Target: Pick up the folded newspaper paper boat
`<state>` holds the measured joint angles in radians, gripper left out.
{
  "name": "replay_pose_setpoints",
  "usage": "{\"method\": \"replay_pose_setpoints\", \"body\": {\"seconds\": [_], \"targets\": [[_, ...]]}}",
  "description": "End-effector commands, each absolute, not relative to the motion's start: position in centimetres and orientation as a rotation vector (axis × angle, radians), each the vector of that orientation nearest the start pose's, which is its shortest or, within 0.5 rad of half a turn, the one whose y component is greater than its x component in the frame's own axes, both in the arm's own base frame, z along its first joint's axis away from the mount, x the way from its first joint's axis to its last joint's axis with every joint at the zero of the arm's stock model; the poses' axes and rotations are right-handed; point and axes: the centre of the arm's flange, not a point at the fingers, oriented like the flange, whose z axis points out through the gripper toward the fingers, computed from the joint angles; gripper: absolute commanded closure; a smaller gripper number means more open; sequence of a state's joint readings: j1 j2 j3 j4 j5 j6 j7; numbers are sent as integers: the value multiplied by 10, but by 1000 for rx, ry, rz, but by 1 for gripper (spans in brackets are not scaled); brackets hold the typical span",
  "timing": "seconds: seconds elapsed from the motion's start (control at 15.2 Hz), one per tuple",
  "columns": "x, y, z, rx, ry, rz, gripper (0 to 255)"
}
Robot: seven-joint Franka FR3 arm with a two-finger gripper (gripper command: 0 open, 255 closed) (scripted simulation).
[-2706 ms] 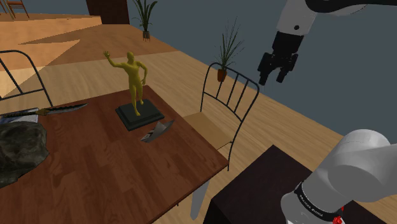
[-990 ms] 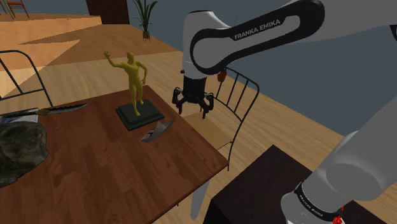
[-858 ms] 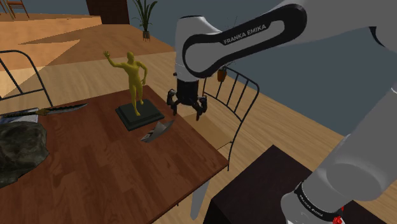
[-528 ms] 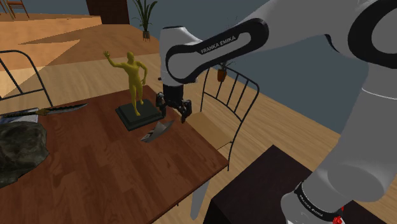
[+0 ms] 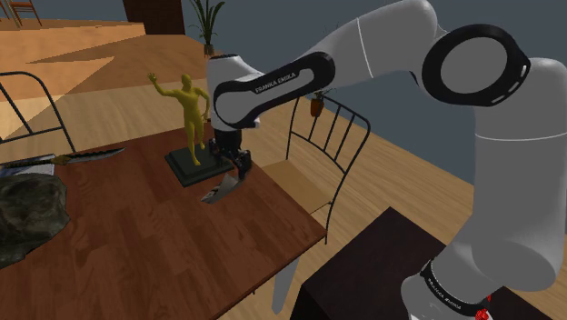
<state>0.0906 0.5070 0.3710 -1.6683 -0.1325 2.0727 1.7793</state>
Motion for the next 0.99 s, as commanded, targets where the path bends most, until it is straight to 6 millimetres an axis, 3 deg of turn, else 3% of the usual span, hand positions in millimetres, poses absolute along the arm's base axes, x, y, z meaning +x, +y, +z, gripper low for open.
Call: {"method": "replay_pose_setpoints", "body": {"seconds": [0.0, 0.26, 0.4, 0.46, 0.92], "targets": [[611, 266, 312, -2531, 1907, 137, 0], [611, 266, 288, -2531, 1907, 137, 0], [611, 266, 288, -2531, 1907, 137, 0], [612, 267, 289, -2531, 1907, 137, 255], [612, 267, 288, -2531, 1907, 137, 255]]}}
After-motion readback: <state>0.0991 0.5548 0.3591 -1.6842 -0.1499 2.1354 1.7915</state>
